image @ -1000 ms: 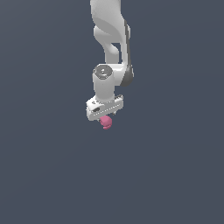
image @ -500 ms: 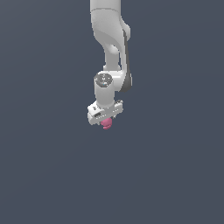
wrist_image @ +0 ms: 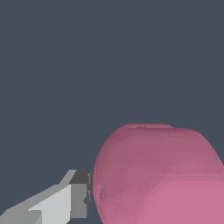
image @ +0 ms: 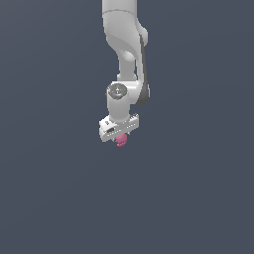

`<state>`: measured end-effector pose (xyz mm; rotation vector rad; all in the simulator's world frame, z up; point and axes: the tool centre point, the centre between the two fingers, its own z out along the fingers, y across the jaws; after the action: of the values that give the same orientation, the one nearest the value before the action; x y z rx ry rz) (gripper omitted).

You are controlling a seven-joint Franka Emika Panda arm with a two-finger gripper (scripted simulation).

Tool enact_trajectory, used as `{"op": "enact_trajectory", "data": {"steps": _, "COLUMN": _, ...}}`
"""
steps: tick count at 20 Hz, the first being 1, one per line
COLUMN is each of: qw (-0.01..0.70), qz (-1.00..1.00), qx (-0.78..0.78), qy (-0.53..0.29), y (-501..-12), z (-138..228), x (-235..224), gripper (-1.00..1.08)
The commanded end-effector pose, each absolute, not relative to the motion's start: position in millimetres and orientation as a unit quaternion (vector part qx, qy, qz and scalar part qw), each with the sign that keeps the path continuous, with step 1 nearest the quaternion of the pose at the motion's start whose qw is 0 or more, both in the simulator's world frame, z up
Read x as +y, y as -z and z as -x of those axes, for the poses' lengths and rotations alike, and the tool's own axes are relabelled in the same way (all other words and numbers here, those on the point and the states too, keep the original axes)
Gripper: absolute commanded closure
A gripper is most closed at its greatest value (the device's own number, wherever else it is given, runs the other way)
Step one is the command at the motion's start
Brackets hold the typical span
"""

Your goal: Pick up the object and move it to a goal position.

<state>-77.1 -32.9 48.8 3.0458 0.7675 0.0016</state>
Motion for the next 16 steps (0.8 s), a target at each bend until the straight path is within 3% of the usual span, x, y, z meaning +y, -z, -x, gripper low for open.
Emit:
{"op": "enact_trajectory", "data": {"steps": 1, "qw": 0.0, "qz": -0.97, "qx": 0.245, "qy": 0.0, "y": -47.8, "z": 77.3, "x": -32.4, "gripper": 1.08}}
{"op": "enact_trajectory", "data": {"steps": 16, "qw": 0.0, "qz": -0.97, "qx": 0.244, "qy": -0.001, "y": -52.1, "z": 40.9, "x": -16.8, "gripper": 1.08}}
